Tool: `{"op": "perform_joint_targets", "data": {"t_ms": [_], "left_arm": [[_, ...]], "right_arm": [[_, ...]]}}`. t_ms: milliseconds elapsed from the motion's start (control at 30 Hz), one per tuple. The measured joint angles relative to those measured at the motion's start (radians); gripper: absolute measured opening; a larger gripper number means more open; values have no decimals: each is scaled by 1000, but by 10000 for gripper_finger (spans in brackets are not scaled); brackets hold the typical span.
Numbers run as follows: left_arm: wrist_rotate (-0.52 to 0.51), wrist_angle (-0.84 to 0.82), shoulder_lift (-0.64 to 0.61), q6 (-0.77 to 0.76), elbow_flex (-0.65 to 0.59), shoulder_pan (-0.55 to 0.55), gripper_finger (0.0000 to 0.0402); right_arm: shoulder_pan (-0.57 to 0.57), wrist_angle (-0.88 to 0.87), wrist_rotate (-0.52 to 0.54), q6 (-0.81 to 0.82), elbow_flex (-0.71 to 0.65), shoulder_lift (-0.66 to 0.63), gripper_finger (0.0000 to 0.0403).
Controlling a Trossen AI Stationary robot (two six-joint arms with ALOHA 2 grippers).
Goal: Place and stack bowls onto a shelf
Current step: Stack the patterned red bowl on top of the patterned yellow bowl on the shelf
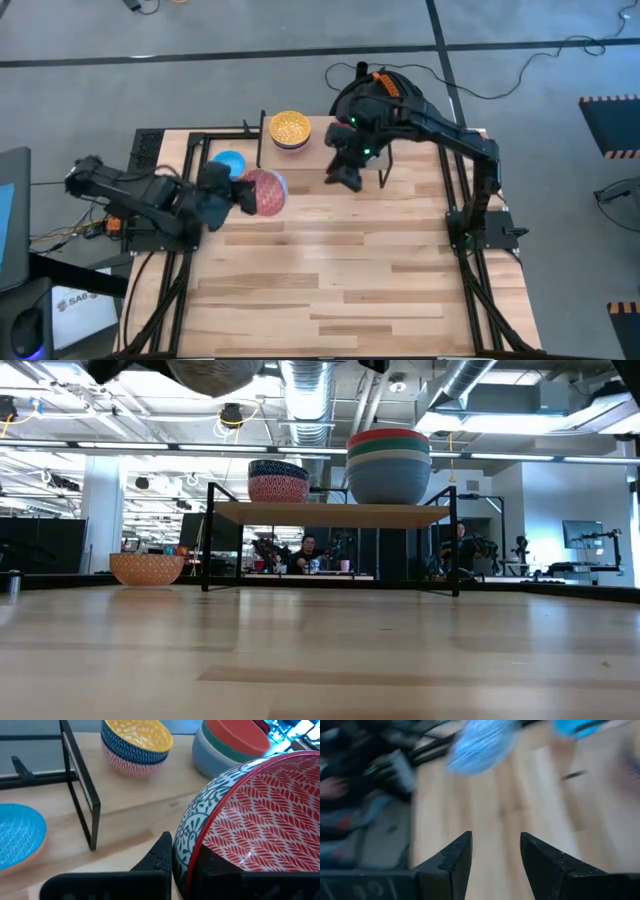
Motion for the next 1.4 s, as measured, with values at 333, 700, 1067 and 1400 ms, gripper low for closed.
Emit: {"op": "perform_joint_targets", "data": {"t_ms": [333,700,1067,1400], "left_arm": [[243,245,64,220,0,353,1],[402,324,142,350,82,582,1],[653,220,321,632,282,844,2],[840,27,534,829,558,1017,2]], "right_arm": [[-54,-114,-62,-209,0,-45,193],[-147,-98,-58,-199,-14,-182,193],[-173,-145,61,-127,-26,-181,193],[-184,-161,196,-44,-26,-186,193]]}}
